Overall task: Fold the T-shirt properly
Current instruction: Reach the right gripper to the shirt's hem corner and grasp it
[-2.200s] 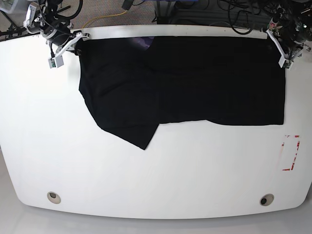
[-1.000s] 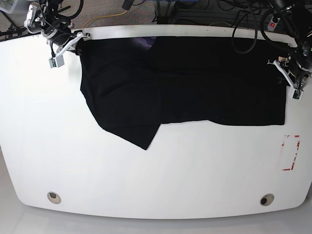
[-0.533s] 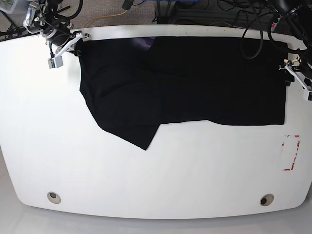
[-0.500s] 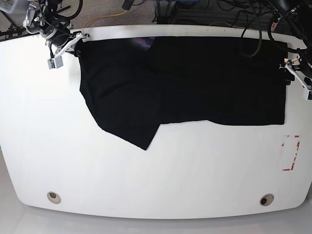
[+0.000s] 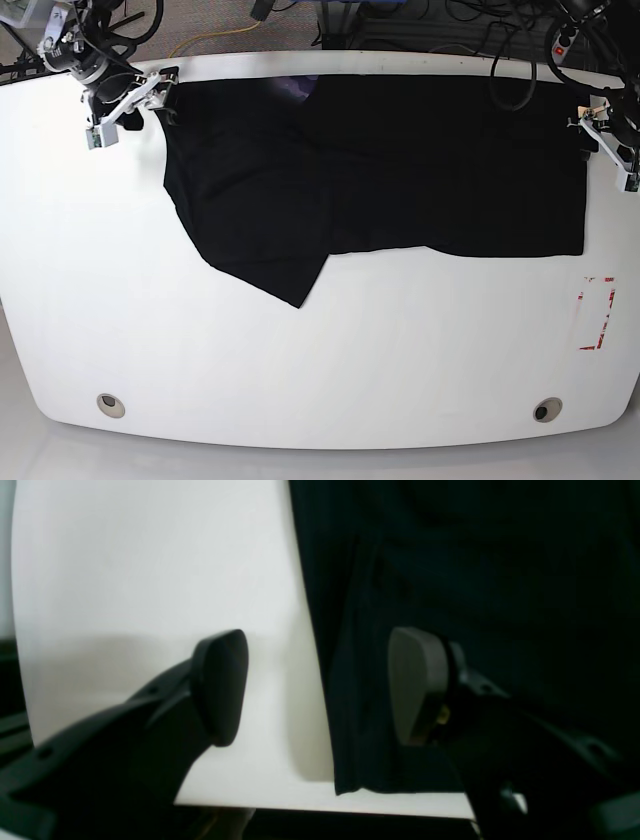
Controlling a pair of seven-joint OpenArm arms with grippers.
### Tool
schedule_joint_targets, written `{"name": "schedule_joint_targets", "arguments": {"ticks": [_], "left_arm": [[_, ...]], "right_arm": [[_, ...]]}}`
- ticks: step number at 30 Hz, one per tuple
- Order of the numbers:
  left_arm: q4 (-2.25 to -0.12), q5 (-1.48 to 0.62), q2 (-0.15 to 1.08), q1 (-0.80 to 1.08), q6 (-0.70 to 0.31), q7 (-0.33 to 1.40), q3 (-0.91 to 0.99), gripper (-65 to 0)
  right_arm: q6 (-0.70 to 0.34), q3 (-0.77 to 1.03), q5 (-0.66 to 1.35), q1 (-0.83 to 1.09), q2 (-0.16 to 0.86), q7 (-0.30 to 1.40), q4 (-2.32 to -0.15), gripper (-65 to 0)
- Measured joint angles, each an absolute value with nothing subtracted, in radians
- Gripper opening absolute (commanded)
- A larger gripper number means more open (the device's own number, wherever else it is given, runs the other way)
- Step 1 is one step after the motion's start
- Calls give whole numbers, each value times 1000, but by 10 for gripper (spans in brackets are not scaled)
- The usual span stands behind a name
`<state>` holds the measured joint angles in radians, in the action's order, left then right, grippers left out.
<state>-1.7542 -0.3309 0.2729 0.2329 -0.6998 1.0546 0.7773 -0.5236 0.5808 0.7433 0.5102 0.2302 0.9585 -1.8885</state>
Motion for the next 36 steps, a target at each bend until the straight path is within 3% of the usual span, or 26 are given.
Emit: {"name": "schedule_joint_targets", "arguments": {"ticks": [8,22,28,36], "left_arm": [[-1755,-327,273,235,-700,1058,778,-242],[-1755,-323,272,177,-700,1062,779,-243],[-1755,-326,273,131,-700,1055,779,-243],[-1755,-322,273,133,-700,1060,776,-243]], "right_arm": [[-520,580,745,318,233,954,-1847,-125],[-513,466,727,-33,287,954,-1453,-125],[-527,377,527,-212,277,922,-1287,-125],[-557,242,404,-382,266,789,-1032,-125]]}}
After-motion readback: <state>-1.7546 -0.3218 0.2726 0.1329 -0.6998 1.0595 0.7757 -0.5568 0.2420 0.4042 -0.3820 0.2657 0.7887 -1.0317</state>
